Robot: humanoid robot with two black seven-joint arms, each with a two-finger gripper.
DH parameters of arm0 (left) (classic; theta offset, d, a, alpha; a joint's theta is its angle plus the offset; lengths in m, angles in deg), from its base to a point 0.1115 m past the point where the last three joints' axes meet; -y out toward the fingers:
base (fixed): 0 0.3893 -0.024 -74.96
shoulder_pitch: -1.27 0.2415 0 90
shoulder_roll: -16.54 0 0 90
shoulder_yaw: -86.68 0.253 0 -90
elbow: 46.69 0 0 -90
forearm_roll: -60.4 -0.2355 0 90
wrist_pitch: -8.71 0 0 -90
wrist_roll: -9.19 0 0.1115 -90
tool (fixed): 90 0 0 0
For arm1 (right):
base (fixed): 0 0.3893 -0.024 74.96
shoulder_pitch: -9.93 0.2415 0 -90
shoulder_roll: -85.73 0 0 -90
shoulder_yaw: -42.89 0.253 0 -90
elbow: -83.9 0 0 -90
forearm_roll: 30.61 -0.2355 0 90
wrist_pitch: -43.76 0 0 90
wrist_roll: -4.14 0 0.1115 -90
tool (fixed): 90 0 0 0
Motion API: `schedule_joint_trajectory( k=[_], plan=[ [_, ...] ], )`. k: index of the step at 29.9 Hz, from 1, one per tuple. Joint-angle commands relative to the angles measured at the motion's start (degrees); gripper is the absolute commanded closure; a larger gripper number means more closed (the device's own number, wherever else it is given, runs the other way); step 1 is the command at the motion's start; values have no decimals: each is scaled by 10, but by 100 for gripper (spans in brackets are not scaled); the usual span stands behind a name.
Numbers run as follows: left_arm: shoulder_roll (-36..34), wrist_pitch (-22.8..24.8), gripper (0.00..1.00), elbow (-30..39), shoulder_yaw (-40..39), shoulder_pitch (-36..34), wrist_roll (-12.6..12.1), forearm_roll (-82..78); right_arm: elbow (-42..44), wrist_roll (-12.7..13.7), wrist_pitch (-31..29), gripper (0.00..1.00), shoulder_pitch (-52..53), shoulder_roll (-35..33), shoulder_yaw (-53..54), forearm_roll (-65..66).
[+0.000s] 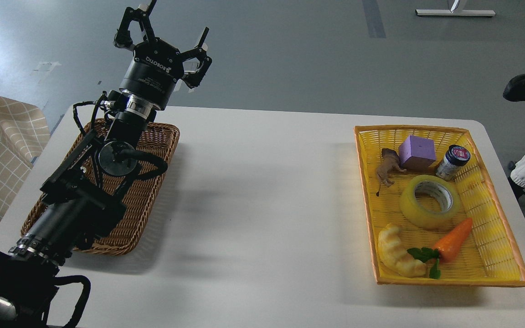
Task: Place and transfer tape with both arms
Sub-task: 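Move the right gripper outward and reposition it beside the yellow tray, then reach the right gripper into the yellow tape roll and grasp it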
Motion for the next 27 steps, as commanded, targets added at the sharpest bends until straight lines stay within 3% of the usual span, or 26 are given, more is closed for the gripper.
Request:
schedule_joint_trajectory(
  k=[1,12,27],
  plan=[
    [-1,0,2,0,0,0,0,0,1,0,0,1,1,5,-28,16],
    [-2,0,2,0,0,0,-1,0,12,1,0,2,-1,91,-115,113],
    [-3,0,2,0,-4,1,0,0,34,1,0,6,-1,123,-182,121]
  ],
)
